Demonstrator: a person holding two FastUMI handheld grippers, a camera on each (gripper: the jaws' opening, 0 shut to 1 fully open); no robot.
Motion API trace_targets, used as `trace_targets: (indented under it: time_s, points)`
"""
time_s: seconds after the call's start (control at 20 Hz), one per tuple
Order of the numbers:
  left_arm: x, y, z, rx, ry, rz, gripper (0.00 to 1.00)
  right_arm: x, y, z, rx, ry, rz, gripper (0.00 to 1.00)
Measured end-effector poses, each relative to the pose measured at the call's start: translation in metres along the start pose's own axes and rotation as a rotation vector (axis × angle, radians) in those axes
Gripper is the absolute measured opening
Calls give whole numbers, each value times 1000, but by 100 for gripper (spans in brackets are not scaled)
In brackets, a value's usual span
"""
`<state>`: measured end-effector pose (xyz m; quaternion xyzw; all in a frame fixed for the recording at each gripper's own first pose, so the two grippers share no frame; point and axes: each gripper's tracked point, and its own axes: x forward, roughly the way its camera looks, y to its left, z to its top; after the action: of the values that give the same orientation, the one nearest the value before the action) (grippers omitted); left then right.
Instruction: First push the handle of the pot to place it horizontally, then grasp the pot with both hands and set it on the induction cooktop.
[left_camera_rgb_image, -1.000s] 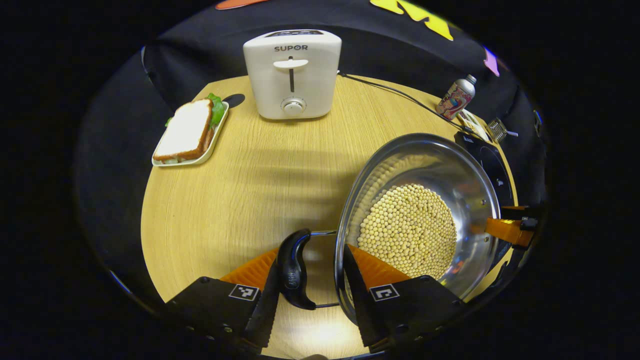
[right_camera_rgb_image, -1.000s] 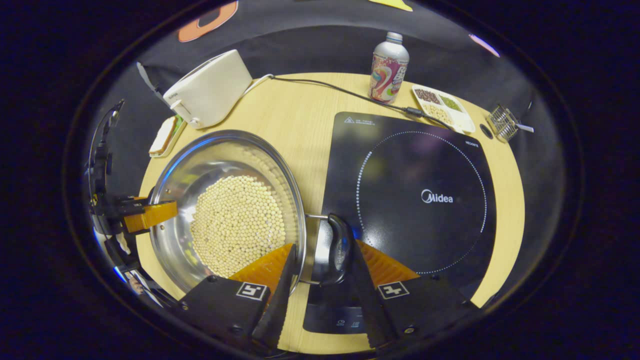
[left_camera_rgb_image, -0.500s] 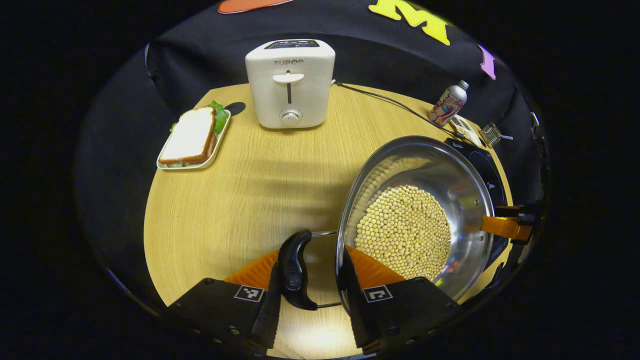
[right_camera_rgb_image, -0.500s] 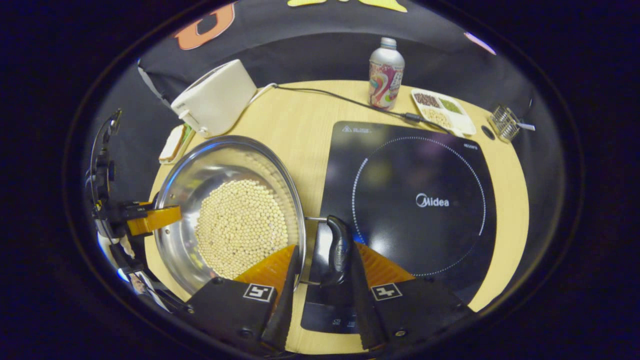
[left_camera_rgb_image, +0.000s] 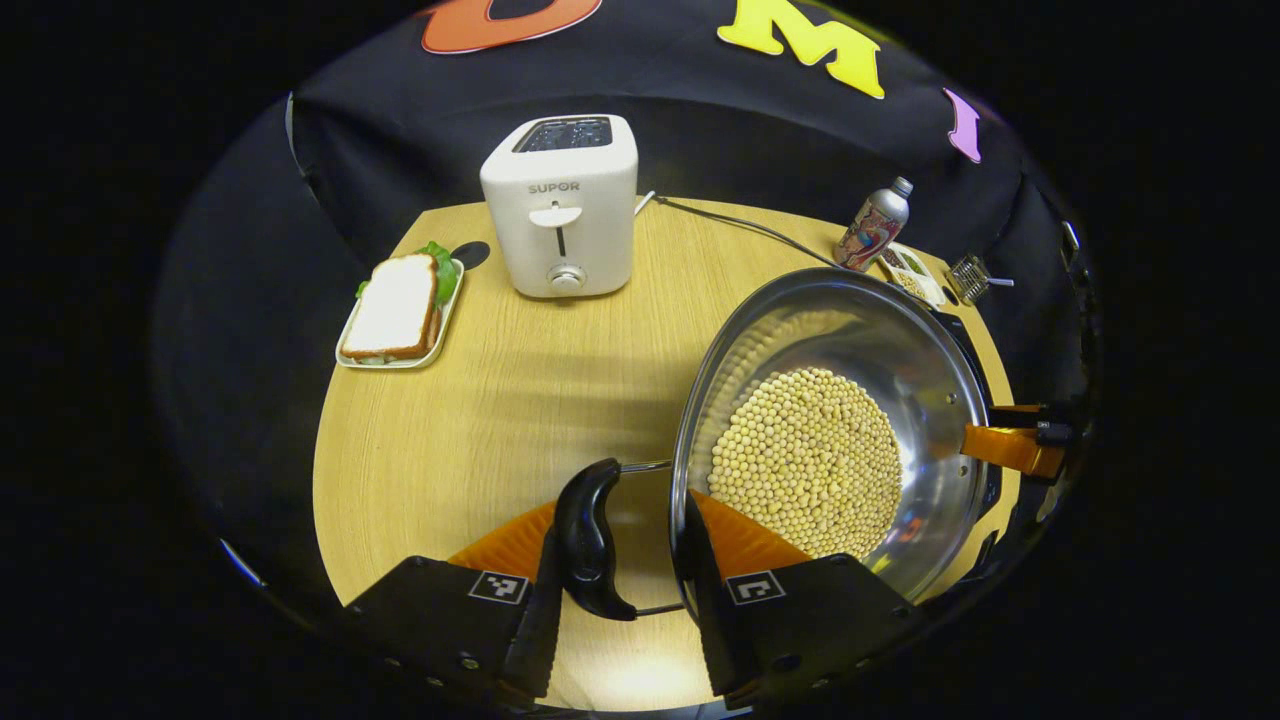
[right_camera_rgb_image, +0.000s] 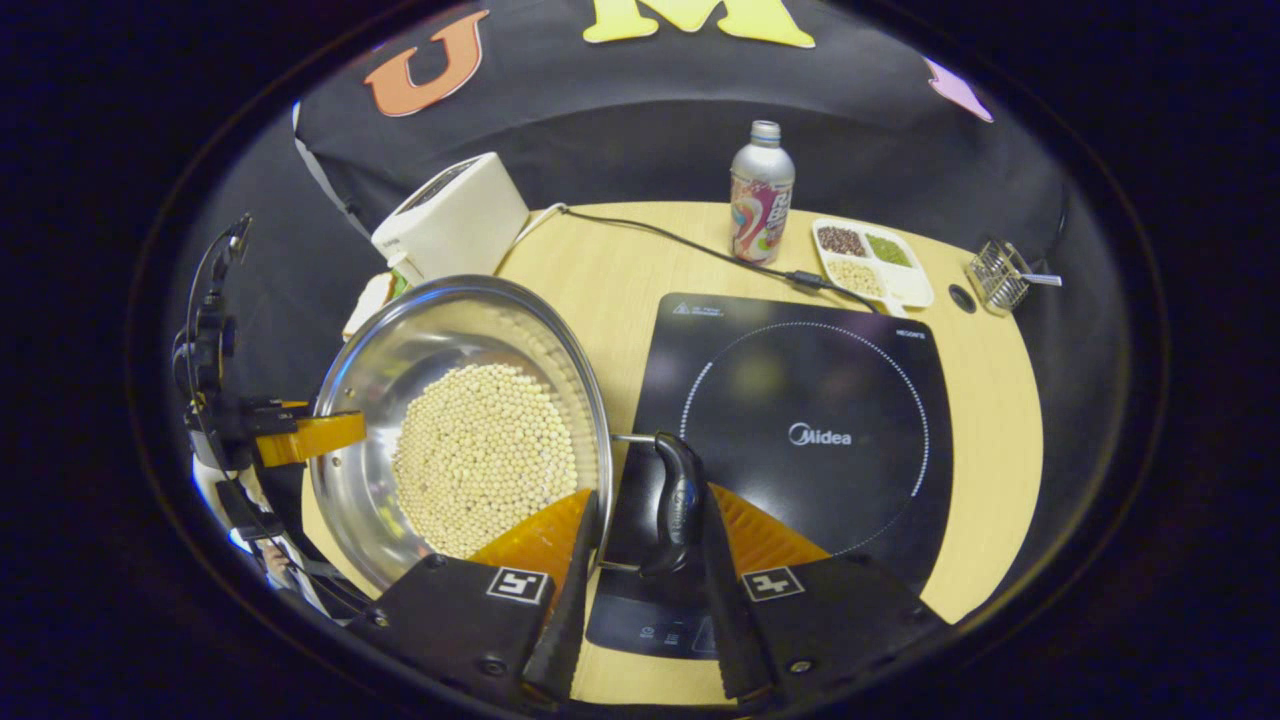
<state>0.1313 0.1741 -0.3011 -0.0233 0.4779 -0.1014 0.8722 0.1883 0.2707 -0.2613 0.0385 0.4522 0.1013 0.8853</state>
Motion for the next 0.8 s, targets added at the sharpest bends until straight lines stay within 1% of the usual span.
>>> trace_targets:
  time_s: [0.05,0.1,0.15,0.2,0.3,0.8]
  points:
    - [-1,-6,3,2,-4,-5,57,-4,-5,2,-5,-9,-5,54]
    - [-2,-13,6,6,-8,-10,57,-8,-12,5,-8,-17,-9,57]
    - [-2,-20,9,9,-12,-14,57,-11,-18,6,-7,-23,-14,54]
    - [-2,-26,11,10,-15,-17,57,-15,-24,8,-3,-27,-16,57]
    - [-2,-38,13,17,-15,-22,57,-20,-38,8,7,-27,-20,53]
    - [-4,-118,25,55,-31,-30,57,-49,-118,3,41,-38,-35,54]
